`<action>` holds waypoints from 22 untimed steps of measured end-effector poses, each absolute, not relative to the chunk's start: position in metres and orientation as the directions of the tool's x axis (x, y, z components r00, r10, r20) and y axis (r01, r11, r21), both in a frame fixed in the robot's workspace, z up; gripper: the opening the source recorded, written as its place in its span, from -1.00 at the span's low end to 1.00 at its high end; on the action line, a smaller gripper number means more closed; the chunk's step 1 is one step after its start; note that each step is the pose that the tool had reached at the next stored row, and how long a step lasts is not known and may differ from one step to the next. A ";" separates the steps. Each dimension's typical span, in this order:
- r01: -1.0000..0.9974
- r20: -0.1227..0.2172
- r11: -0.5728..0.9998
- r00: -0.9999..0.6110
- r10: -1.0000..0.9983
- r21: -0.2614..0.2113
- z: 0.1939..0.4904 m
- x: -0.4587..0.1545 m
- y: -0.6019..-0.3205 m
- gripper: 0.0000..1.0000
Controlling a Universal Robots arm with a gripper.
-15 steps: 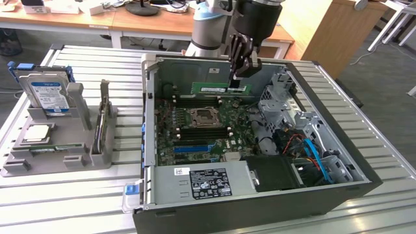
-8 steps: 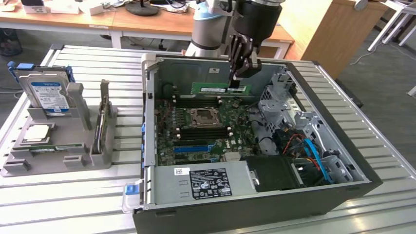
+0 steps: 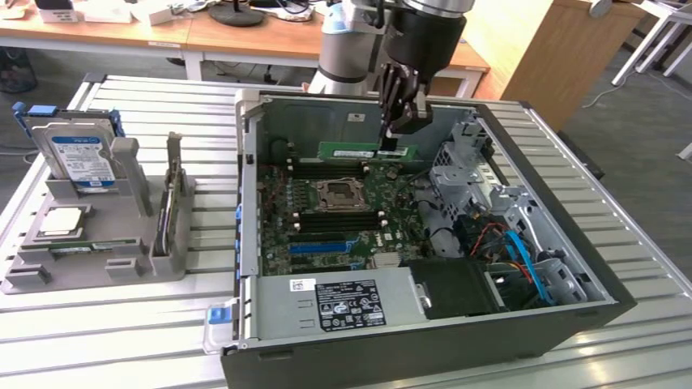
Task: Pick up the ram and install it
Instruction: 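Insert the ram into the slot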
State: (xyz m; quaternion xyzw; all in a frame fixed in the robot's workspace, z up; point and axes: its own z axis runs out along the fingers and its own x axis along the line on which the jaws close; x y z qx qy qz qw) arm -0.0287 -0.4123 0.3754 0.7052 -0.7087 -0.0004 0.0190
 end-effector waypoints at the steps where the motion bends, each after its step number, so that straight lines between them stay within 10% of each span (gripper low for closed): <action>1: -1.000 0.027 0.005 -0.005 -1.000 0.027 0.375 -0.029 -0.412 -0.76; 22: -1.000 0.027 0.005 -0.005 -1.000 0.023 0.351 -0.029 -0.412 -0.76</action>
